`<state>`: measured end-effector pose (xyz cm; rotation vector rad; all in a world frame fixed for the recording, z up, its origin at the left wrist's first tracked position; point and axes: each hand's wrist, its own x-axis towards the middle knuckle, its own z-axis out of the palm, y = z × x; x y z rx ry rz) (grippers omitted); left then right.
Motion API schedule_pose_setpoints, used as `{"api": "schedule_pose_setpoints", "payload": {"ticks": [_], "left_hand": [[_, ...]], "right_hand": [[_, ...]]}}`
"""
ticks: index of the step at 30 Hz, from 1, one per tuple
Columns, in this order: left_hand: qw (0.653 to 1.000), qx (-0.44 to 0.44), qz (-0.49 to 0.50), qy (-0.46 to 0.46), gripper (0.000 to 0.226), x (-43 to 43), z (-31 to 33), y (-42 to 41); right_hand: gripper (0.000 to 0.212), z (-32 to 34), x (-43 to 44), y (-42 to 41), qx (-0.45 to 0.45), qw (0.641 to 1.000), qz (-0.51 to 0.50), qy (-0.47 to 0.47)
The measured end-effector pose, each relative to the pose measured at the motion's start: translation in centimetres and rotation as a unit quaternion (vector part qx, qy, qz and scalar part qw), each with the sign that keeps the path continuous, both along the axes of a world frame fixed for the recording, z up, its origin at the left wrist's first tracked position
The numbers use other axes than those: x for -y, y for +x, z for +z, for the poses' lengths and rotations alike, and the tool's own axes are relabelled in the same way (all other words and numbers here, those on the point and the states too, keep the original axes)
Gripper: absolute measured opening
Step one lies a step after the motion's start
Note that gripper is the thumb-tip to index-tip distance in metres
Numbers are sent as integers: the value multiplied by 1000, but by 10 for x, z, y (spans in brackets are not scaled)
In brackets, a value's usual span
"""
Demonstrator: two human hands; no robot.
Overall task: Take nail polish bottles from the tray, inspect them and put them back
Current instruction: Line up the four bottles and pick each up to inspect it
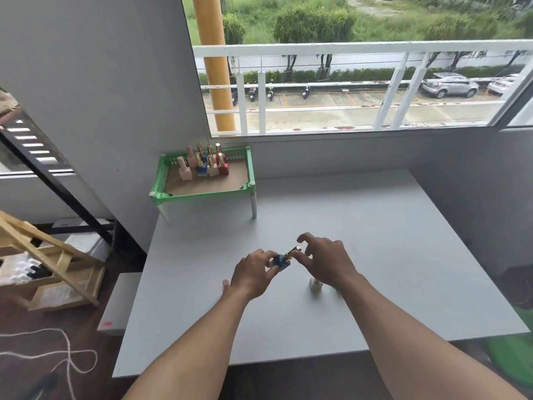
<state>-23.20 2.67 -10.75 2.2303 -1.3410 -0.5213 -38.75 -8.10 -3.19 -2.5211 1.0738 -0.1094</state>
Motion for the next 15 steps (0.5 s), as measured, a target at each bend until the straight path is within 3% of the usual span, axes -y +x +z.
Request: {"api": "schedule_pose_setpoints", "payload": {"ticks": [4,15], "left_hand": [[1000,-6,1,13,18,0,-3,0],[998,-34,9,46,16,-3,-10,-1]], "right_hand": [[21,-2,2,1,-14,1000,9,8],[21,-9,0,5,-10,999,-8,34]]}}
